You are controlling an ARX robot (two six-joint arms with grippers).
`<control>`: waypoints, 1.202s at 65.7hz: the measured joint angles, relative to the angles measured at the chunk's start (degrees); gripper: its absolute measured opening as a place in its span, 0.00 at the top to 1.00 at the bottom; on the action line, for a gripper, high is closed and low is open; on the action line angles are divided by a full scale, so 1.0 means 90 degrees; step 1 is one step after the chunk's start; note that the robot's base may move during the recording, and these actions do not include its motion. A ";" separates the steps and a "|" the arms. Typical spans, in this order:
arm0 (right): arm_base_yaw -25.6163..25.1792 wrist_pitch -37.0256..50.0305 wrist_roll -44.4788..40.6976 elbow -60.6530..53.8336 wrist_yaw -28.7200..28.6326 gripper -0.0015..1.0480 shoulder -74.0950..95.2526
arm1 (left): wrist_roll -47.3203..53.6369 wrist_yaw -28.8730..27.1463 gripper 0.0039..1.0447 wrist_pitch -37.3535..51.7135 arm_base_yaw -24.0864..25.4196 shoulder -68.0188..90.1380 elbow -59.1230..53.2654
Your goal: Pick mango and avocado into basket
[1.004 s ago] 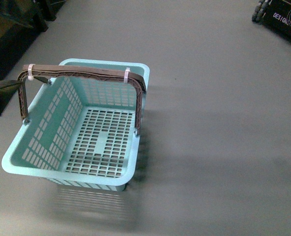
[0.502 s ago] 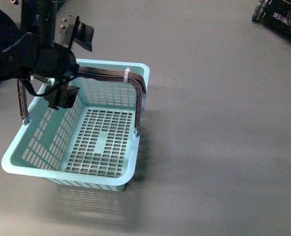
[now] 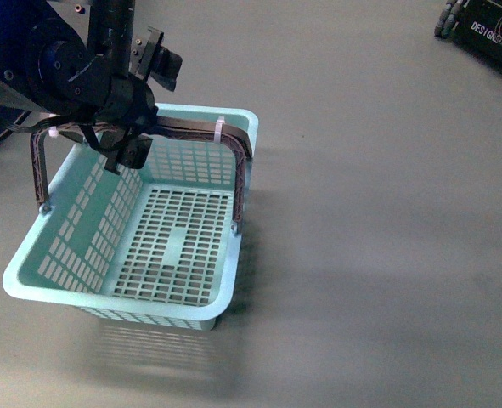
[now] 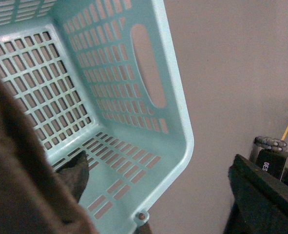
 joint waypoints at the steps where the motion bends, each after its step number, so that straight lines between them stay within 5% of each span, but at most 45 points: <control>1: 0.0000 0.0000 -0.0002 0.0000 -0.0002 0.08 0.0000 | 0.0007 0.0000 0.24 0.0000 0.0002 0.0007 0.0000; 26: 0.0000 0.0000 -0.0002 0.0000 0.0000 0.08 0.0000 | -0.0916 0.0267 0.86 -0.0029 0.0032 -0.0053 -0.0362; 51: 0.0000 0.0000 0.0000 0.0000 0.0000 0.08 0.0000 | -0.1256 0.0192 0.87 0.0253 0.0466 -0.2778 -0.2997; 79: 0.0000 0.0000 0.0000 0.0000 0.0000 0.08 0.0000 | -0.1489 0.0078 0.87 -0.2181 0.0957 -0.7917 -0.4226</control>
